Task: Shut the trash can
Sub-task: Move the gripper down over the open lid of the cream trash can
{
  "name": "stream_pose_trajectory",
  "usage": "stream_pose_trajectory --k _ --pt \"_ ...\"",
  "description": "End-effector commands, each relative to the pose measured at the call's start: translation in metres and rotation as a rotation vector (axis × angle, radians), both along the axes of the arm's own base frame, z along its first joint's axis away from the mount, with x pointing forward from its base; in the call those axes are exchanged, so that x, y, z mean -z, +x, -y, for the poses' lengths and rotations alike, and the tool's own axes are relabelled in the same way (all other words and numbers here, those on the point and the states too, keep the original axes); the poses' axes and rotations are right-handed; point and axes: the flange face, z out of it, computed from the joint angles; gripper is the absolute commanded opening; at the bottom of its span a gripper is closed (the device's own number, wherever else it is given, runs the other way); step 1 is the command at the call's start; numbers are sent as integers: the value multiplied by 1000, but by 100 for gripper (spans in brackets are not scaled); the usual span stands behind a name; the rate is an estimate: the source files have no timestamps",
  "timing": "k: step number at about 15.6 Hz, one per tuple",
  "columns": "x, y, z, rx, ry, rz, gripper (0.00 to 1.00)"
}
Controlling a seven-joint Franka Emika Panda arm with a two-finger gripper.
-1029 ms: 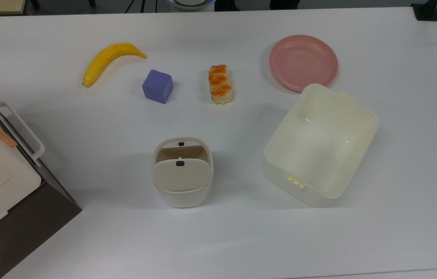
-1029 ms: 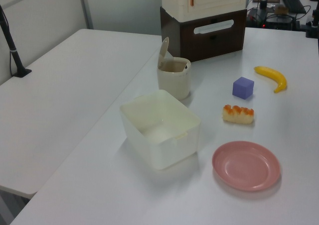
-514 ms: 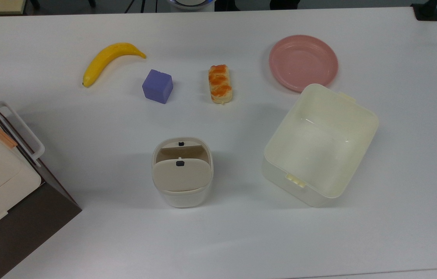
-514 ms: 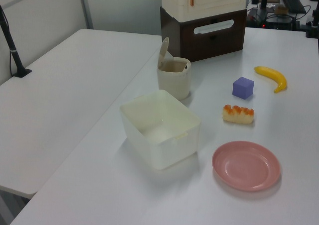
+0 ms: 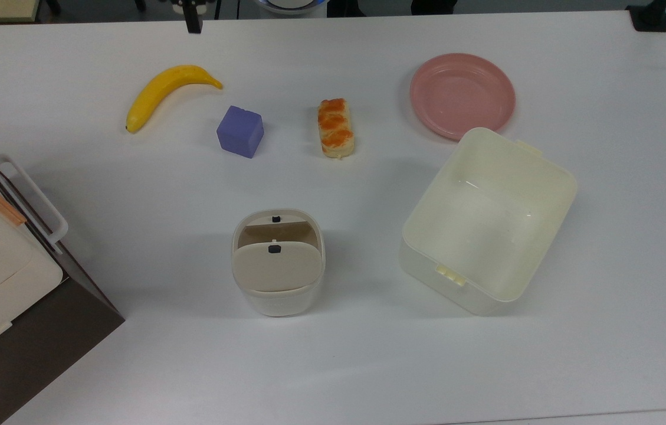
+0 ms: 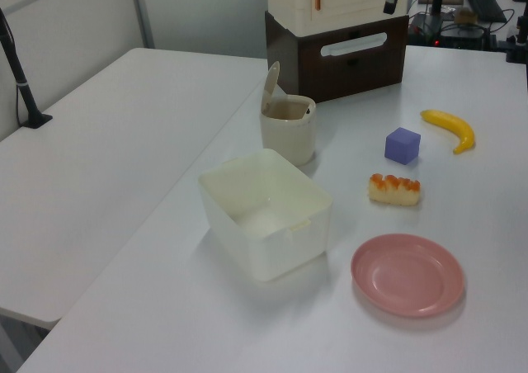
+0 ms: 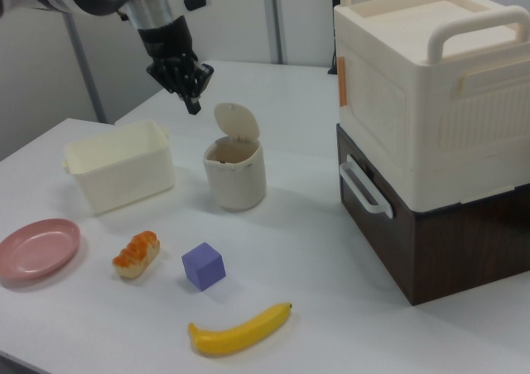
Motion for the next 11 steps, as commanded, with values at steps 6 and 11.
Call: stream_pose_trajectory --k 6,11 --pt "44 76 -12 75 157 204 0" --pt "51 123 -35 179 202 415 0"
